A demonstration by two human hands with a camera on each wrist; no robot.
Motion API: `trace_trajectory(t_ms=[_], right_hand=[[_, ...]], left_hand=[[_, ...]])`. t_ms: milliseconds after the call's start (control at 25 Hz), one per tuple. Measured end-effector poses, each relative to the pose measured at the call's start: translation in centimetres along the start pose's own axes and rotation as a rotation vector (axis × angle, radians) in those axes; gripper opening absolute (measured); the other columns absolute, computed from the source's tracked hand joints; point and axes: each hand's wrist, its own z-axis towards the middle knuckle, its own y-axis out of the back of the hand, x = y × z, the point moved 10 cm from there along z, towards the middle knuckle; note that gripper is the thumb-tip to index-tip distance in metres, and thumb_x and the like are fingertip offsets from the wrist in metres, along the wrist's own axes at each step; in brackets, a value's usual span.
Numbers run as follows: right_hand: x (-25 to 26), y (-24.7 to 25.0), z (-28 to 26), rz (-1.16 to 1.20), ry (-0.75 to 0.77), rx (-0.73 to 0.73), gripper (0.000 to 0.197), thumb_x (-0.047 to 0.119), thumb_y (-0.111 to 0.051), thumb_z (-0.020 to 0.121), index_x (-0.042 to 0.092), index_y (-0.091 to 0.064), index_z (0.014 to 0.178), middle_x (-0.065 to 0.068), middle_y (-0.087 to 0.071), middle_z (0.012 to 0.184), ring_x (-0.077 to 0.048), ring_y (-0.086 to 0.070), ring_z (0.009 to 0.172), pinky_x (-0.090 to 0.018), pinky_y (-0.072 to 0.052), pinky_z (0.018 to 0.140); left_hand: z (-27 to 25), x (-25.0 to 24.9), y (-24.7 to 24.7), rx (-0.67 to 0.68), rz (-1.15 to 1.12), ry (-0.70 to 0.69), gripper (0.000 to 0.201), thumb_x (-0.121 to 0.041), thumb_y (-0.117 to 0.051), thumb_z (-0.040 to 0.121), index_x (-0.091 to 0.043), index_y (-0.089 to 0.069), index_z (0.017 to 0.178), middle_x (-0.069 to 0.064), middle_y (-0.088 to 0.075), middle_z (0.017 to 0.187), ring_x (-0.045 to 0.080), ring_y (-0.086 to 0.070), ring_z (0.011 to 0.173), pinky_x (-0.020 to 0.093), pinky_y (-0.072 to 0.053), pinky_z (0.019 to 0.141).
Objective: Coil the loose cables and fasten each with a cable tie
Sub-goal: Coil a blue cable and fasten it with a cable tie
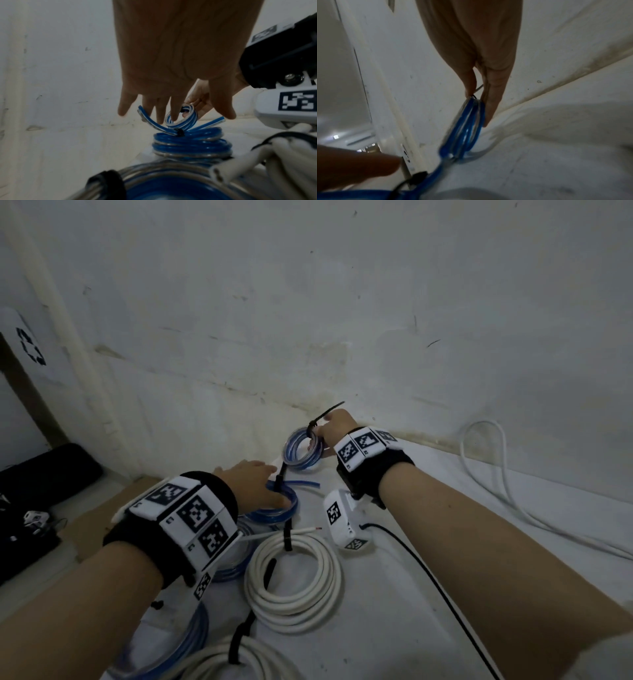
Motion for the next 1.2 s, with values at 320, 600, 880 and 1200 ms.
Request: trace_trajectory(t_ms=[320, 600, 880, 1200], right_hand=[[-0.1, -2.9, -0.4, -0.529, 0.184, 0.237, 0.04, -0.001, -0.048, 0.09, 0.009, -0.055, 0.128, -0.012, -0.057, 0.131, -0.026, -0.053, 0.117, -0.021, -0.041, 0.086], [1.5, 0.2, -4.8, -0.598, 0.23, 0.227, 0.043, 0.01, -0.037, 0.099, 0.014, -0.035, 0.142, -0.011, -0.039, 0.146, -0.024, -0.04, 0.131, -0.025, -0.031, 0.1], [0.5, 8.3, -15.1, -0.67, 0.189, 0.148, 0.042, 0.017, -0.046, 0.096, 0.022, -0.04, 0.138, -0.005, -0.045, 0.14, -0.019, -0.045, 0.126, -0.023, -0.033, 0.096], [-11.6, 18.1, -28.6, -0.785, -0.115, 0.205, 0.044, 0.028, -0.052, 0.093, 0.017, -0.043, 0.135, -0.006, -0.038, 0.144, -0.022, -0.038, 0.131, -0.027, -0.03, 0.102]], left_hand=[[0.4, -0.1, -1.6, 0.107, 0.254, -0.027, 0.07, -0.046, -0.054, 0.086, -0.02, -0.023, 0.143, 0.001, -0.034, 0.147, 0.021, -0.023, 0.139, 0.057, -0.002, 0.113], [-1.4, -1.0, -0.6, 0.068, 0.186, 0.004, 0.065, -0.049, -0.049, 0.089, -0.02, -0.027, 0.143, 0.003, -0.032, 0.149, 0.024, -0.028, 0.137, 0.054, -0.01, 0.112], [-6.5, -8.0, 1.8, -0.08, -0.094, -0.195, 0.055, -0.031, -0.049, 0.093, -0.011, -0.032, 0.141, 0.01, -0.033, 0.149, 0.026, -0.035, 0.133, 0.03, -0.027, 0.105], [-13.0, -20.8, -2.2, -0.14, -0.194, -0.444, 0.045, -0.029, -0.048, 0.094, -0.022, -0.035, 0.137, 0.004, -0.048, 0.137, 0.022, -0.049, 0.119, 0.03, -0.035, 0.097]])
